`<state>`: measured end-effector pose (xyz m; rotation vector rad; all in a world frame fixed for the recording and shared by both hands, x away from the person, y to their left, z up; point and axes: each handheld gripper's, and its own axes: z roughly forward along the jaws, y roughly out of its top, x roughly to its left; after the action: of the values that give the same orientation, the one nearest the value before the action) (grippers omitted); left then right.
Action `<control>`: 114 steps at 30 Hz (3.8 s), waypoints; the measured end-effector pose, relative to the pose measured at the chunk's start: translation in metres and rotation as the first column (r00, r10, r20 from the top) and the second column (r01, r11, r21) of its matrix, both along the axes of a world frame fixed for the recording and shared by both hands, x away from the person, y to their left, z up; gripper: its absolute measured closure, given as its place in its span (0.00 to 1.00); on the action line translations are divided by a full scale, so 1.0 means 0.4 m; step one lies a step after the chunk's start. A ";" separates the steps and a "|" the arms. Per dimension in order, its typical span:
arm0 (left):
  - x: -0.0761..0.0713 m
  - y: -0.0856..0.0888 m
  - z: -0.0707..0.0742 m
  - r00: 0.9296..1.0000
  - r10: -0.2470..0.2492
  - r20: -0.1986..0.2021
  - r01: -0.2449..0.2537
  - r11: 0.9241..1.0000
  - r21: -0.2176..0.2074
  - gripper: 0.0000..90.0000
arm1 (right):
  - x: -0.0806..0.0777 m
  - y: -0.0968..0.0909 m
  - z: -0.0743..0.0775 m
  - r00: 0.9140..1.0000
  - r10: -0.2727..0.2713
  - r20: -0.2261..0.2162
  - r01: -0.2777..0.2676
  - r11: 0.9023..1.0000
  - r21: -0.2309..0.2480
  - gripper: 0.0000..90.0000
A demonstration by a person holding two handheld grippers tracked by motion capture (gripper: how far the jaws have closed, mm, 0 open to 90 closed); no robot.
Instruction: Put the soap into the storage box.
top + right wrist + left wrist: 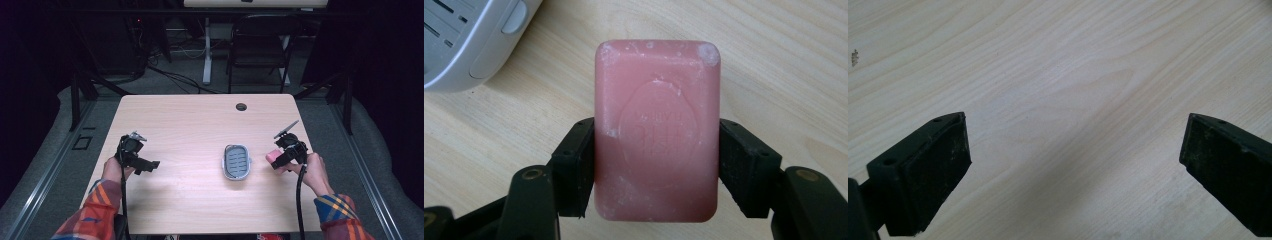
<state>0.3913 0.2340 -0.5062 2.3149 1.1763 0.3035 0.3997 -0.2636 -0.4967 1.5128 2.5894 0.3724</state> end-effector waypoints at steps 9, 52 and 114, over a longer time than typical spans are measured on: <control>0.000 0.001 0.000 1.000 0.001 0.000 -0.001 1.000 -0.003 0.00 | 0.008 0.008 0.011 1.000 0.016 -0.001 -0.016 1.000 -0.007 0.41; 0.002 -0.003 -0.002 1.000 -0.001 -0.001 0.001 1.000 -0.002 0.00 | 0.052 0.095 0.116 0.995 0.093 0.045 -0.091 0.995 -0.043 0.41; 0.001 -0.013 0.000 1.000 -0.014 0.006 0.014 1.000 0.008 0.00 | 0.100 0.270 0.103 0.979 0.202 -0.019 -0.203 0.975 -0.091 0.41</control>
<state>0.3916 0.2287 -0.5061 2.3258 1.1578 0.3105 0.4396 -0.1555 -0.4557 1.2285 2.7354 0.2602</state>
